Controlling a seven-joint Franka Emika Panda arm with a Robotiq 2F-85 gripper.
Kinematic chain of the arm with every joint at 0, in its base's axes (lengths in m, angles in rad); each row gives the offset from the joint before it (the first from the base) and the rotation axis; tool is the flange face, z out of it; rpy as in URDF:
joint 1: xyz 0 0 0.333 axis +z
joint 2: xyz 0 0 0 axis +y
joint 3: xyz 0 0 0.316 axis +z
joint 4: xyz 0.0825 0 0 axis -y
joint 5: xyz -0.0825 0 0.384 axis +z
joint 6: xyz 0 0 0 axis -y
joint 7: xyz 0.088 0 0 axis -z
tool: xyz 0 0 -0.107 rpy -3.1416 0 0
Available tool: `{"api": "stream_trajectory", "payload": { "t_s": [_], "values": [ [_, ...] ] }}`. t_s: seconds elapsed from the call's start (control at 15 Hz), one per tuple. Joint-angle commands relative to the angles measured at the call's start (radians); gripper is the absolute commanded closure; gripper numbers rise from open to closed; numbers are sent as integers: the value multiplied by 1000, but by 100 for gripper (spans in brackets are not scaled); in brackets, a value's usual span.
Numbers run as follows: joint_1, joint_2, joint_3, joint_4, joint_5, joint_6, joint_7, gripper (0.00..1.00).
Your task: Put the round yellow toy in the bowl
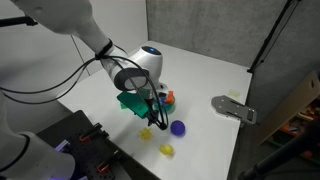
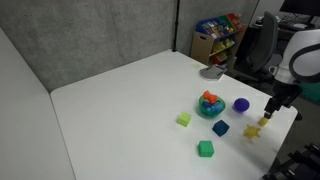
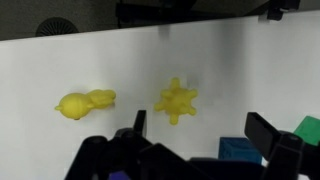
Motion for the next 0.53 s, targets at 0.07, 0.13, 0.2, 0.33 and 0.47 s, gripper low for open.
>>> {"api": "stream_trajectory", "payload": {
  "t_s": [0.07,0.13,0.2,0.33,0.47],
  "values": [
    [-31,153,17,28,24,113,-34,0],
    [-37,186,19,32,21,142,-25,0],
    [-44,217,22,35,19,172,-20,0],
    [-68,272,41,42,29,235,-25,0],
    [-98,318,72,52,46,280,-23,0]
  ]
}}
